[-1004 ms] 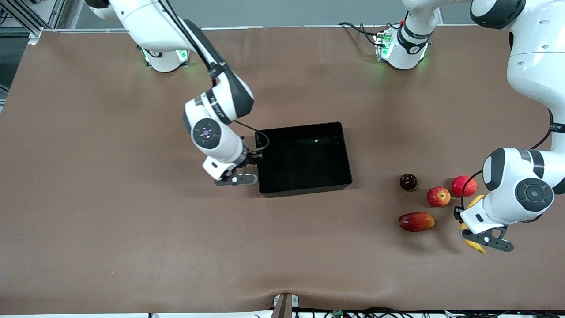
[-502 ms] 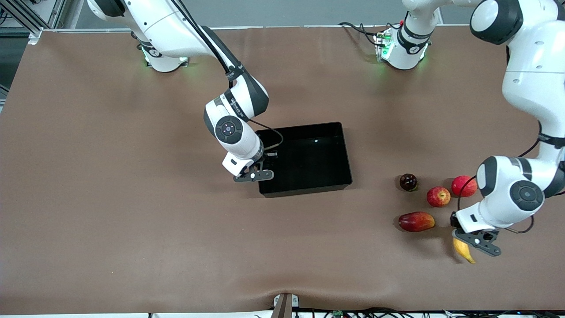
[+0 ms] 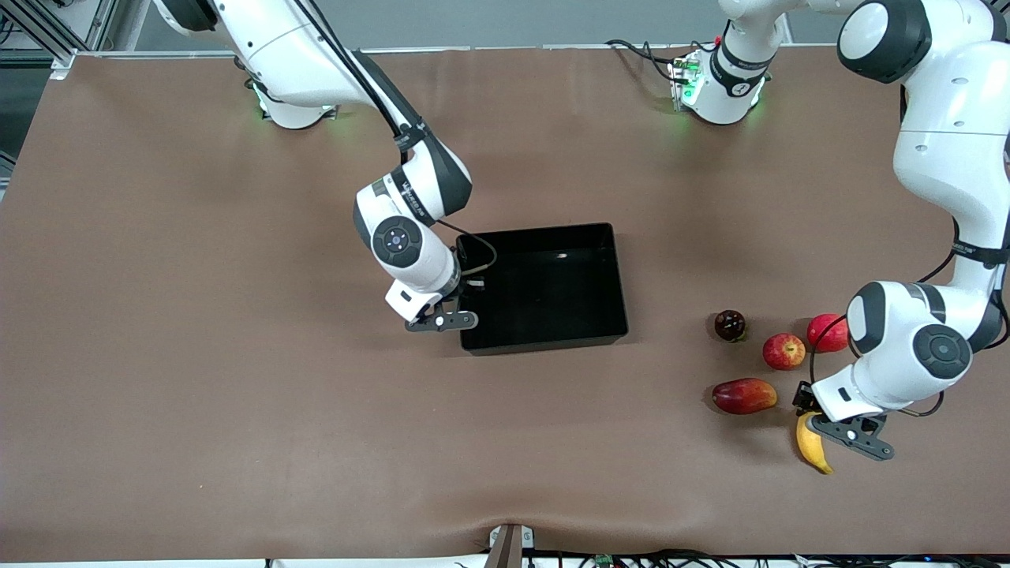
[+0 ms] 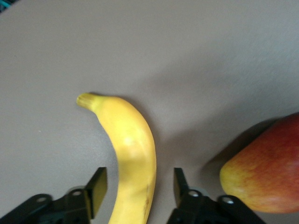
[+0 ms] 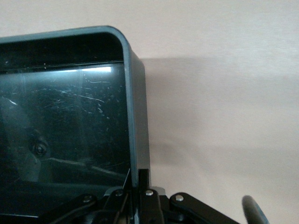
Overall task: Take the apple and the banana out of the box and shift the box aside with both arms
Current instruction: 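Drag the box along the table with the right gripper while the left withdraws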
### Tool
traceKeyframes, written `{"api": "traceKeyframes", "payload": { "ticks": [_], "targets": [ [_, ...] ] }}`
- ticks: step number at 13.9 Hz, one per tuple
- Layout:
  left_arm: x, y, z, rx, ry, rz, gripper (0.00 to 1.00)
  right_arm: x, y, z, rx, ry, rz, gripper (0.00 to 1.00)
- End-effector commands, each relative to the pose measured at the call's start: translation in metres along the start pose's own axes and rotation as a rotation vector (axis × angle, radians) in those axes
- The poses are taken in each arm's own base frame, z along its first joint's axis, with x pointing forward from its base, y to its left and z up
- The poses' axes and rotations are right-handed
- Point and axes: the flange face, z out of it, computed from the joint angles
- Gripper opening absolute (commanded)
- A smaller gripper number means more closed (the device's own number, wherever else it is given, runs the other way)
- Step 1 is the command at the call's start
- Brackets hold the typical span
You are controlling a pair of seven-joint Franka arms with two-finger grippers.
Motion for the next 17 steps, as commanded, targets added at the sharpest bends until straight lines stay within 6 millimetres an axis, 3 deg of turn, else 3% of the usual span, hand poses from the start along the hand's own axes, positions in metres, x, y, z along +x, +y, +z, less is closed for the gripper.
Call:
{"api": "traceKeyframes", "payload": {
  "ticks": [1, 5, 6, 7, 11, 13, 17],
  "targets": [
    [0.009, 0.005, -0.054, -0.034, -0.002, -0.031, 1.0, 0.009, 0.036, -0.056, 0.024, -0.036, 0.021, 0.0],
    [0.011, 0.013, -0.149, -0.021, -0.072, -0.098, 1.0, 0.018, 0.096, -0.114, 0.035, -0.06, 0.008, 0.0],
    [0.008, 0.016, -0.171, -0.012, -0.096, -0.126, 1.0, 0.018, 0.121, -0.123, 0.028, -0.061, 0.002, 0.0],
    [0.004, 0.029, -0.186, -0.029, -0.132, -0.164, 1.0, 0.02, 0.156, -0.128, 0.026, -0.059, 0.001, 0.0],
    [-0.009, 0.062, -0.246, -0.008, -0.14, -0.336, 1.0, 0.019, 0.258, -0.142, -0.002, -0.049, 0.048, 0.0],
    [-0.016, 0.073, -0.278, 0.032, -0.119, -0.395, 1.0, 0.022, 0.333, -0.143, -0.017, -0.047, 0.039, 0.0],
    [-0.014, 0.06, -0.331, 0.048, -0.092, -0.414, 1.0, 0.01, 0.457, -0.147, -0.011, -0.046, -0.001, 0.0]
  ]
}}
